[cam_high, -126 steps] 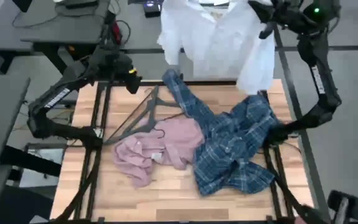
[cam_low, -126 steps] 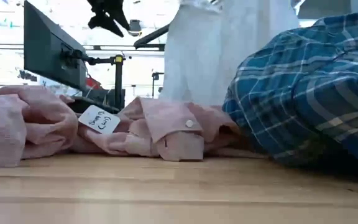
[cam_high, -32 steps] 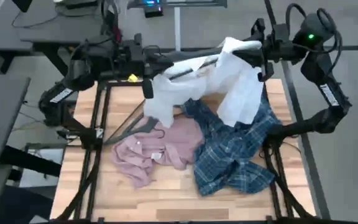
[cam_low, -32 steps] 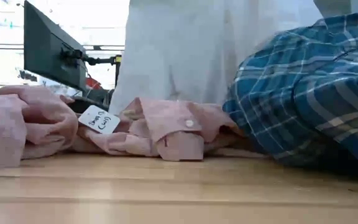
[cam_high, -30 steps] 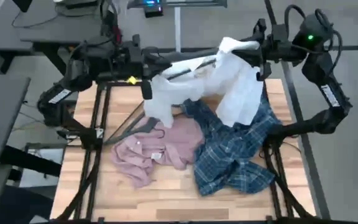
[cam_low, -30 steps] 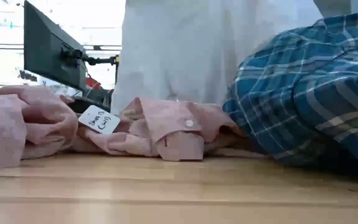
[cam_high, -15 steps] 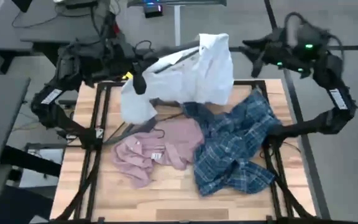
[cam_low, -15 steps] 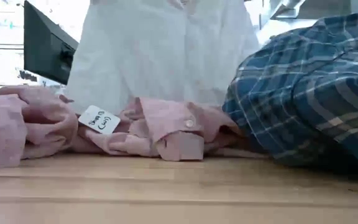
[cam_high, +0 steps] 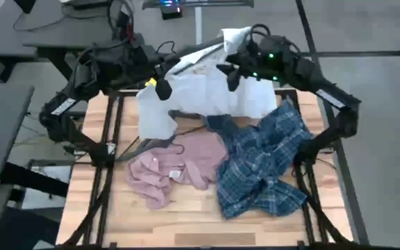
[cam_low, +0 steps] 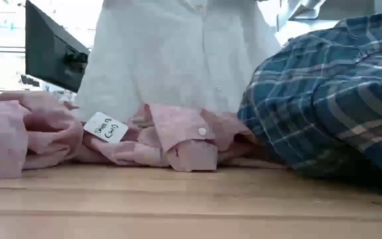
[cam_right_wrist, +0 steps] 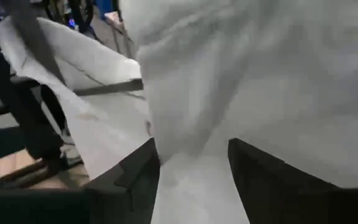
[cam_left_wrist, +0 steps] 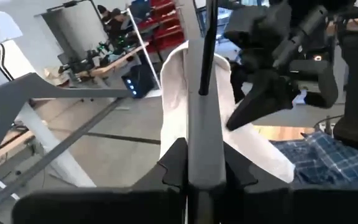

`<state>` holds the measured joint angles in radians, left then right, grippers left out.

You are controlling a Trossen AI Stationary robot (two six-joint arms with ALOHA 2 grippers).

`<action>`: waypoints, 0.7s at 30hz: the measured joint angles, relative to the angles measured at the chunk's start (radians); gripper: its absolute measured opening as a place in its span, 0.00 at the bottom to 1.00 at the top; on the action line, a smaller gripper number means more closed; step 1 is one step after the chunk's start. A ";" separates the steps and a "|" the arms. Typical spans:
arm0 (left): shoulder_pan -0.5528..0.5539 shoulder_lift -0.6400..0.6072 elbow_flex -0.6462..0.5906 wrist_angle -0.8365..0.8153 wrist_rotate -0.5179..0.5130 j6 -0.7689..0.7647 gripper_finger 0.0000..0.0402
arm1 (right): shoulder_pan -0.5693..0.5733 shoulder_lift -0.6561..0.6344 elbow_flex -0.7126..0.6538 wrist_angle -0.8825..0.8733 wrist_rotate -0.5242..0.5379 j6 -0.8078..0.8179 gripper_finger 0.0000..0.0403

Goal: Hang clothes
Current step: Unhang the white polo shirt from the hanger rack

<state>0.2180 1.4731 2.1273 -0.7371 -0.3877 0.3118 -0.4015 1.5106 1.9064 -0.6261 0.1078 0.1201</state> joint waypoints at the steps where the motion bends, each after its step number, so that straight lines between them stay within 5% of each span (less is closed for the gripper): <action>1: 0.000 0.000 0.000 -0.001 0.000 0.003 0.06 | -0.001 -0.002 0.000 0.007 0.000 0.009 0.43; 15: 0.000 0.007 0.002 -0.014 -0.004 0.015 0.06 | -0.027 0.078 0.002 0.122 0.116 0.115 0.41; 21: 0.001 0.007 0.002 -0.030 -0.006 0.027 0.06 | -0.031 0.096 0.002 0.137 0.136 -0.016 0.06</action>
<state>0.2192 1.4803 2.1288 -0.7671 -0.3933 0.3389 -0.4324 1.6065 1.9083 -0.4889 0.2434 0.1044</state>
